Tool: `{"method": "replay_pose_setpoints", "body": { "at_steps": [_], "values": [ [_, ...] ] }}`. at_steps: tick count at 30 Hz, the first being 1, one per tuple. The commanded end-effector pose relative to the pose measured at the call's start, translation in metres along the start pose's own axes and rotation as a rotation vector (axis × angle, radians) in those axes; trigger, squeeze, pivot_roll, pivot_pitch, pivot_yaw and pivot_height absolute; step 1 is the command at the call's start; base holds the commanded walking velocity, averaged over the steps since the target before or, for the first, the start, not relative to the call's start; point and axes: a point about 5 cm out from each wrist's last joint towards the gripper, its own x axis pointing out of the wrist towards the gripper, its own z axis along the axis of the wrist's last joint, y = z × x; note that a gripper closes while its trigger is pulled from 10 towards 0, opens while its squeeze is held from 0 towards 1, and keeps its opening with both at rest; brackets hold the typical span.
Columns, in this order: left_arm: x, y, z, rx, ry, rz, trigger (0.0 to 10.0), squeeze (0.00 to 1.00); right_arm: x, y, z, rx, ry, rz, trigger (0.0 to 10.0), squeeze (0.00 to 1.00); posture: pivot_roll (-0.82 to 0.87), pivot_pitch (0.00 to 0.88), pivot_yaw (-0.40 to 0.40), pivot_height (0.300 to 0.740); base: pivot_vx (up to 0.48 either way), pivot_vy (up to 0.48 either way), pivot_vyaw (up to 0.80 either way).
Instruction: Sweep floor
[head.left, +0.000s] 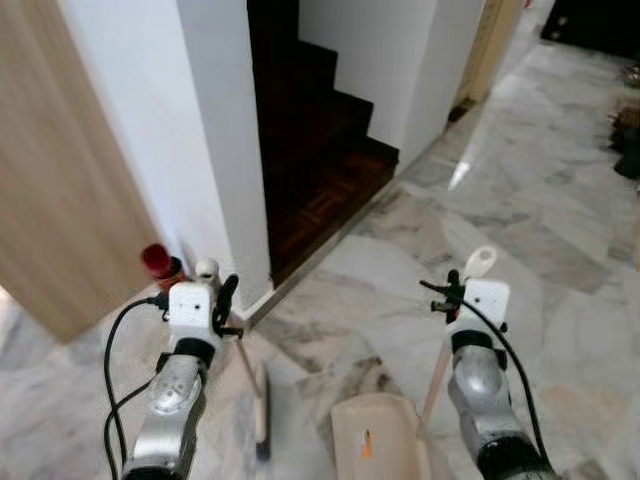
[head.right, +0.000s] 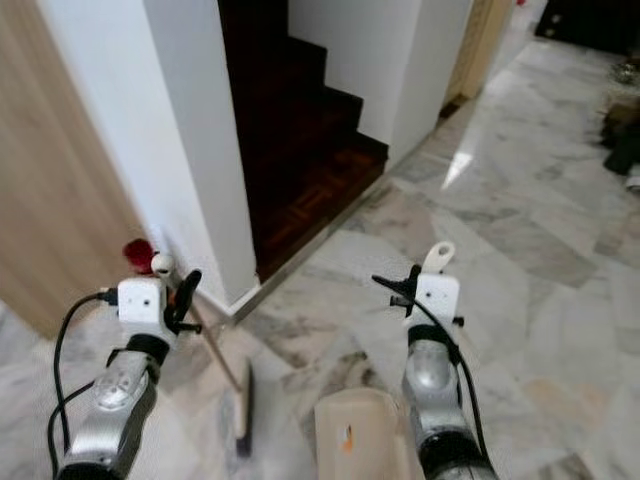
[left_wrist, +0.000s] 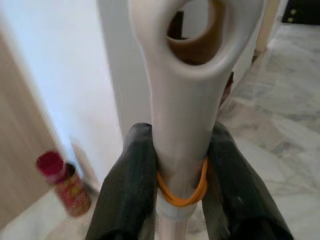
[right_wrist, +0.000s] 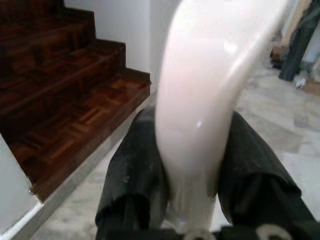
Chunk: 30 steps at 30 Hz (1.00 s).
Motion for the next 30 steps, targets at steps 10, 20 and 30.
{"method": "replay_pose_setpoints", "body": {
  "at_steps": [10, 20, 30],
  "values": [
    [0.0031, -0.0107, 0.0092, -0.023, -0.048, -0.058, 10.0, 0.00, 0.0005, -0.0131, -0.0014, -0.027, -0.001, -0.046, 10.0, 0.00, 0.13, 0.020, 0.007, 0.740, 0.441, 0.000, 0.00],
    [0.0020, -0.0141, 0.0079, -0.033, -0.044, -0.074, 10.0, 0.00, 0.0002, -0.0145, -0.0011, -0.039, -0.013, -0.051, 10.0, 0.00, 0.13, 0.009, 0.009, 0.740, 0.435, 0.000, -0.32],
    [0.0035, -0.0139, 0.0083, -0.033, -0.044, -0.074, 10.0, 0.00, 0.0016, -0.0127, 0.0001, -0.040, -0.016, -0.046, 10.0, 0.00, 0.13, 0.019, 0.008, 0.740, 0.435, 0.000, 0.00]
  ]
}}
